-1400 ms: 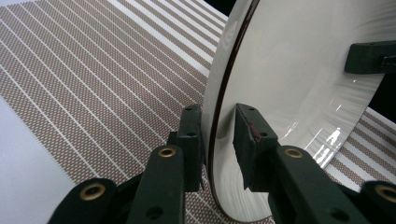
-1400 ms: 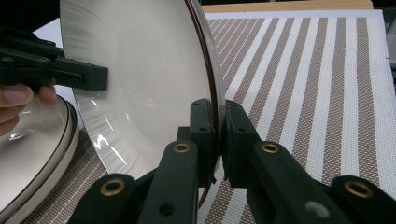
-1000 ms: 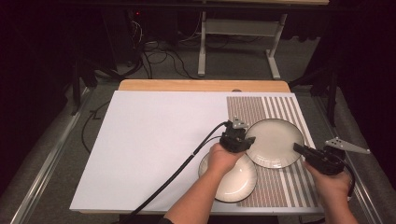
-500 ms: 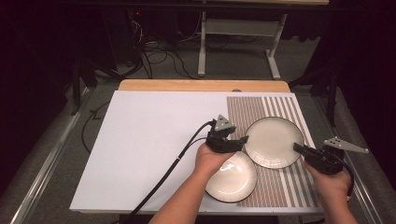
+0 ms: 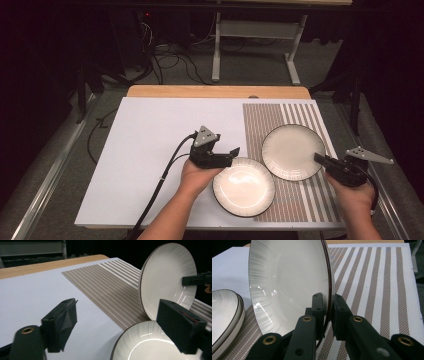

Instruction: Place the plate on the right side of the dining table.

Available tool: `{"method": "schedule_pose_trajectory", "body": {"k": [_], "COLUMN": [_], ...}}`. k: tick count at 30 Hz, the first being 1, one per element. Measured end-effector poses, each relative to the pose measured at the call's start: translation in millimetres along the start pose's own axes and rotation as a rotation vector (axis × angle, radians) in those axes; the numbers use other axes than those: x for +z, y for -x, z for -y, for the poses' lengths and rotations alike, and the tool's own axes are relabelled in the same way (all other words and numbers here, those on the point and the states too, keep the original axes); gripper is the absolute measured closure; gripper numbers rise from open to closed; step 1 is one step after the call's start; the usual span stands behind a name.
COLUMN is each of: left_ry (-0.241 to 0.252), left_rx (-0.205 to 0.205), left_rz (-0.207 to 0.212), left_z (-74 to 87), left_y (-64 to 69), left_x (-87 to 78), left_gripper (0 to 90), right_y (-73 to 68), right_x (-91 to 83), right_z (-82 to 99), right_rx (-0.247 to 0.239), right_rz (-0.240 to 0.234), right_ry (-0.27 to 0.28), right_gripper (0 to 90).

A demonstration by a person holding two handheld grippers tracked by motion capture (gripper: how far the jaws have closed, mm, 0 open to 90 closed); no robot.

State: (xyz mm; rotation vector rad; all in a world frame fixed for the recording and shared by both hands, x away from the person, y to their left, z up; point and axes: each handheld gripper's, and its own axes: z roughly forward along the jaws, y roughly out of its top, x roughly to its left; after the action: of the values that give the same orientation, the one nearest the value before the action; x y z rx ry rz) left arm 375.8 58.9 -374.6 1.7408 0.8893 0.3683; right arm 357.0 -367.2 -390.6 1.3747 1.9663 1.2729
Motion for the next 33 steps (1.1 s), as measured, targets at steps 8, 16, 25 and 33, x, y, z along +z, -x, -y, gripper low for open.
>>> {"method": "schedule_pose_trajectory", "body": {"k": [8, 16, 25, 33], "left_ry": [0.014, 0.000, 0.018, 0.057], "left_rx": [0.014, 0.037, 0.007, 0.030], "left_rz": [-0.055, -0.110, -0.134, -0.207], "left_z": [9.5, 26.5, 31.2, 52.3], "left_y": [-14.3, -30.9, -45.0, -56.5], "left_x": [-27.9, -56.5, -90.2, -122.1], "left_gripper": [6.3, 0.0, 0.0, 0.1], "right_y": [1.4, 1.3, 1.8, 3.5], "right_x": [0.7, 1.2, 2.1, 4.1], "right_z": [0.9, 0.7, 0.5, 0.3], "right_rx": [0.004, 0.004, 0.011, 0.024], "right_rz": [0.001, 0.011, 0.016, 0.019], "right_ry": [-0.003, -0.010, -0.015, -0.022], "right_gripper": [83.5, 83.0, 82.6, 82.3]}}
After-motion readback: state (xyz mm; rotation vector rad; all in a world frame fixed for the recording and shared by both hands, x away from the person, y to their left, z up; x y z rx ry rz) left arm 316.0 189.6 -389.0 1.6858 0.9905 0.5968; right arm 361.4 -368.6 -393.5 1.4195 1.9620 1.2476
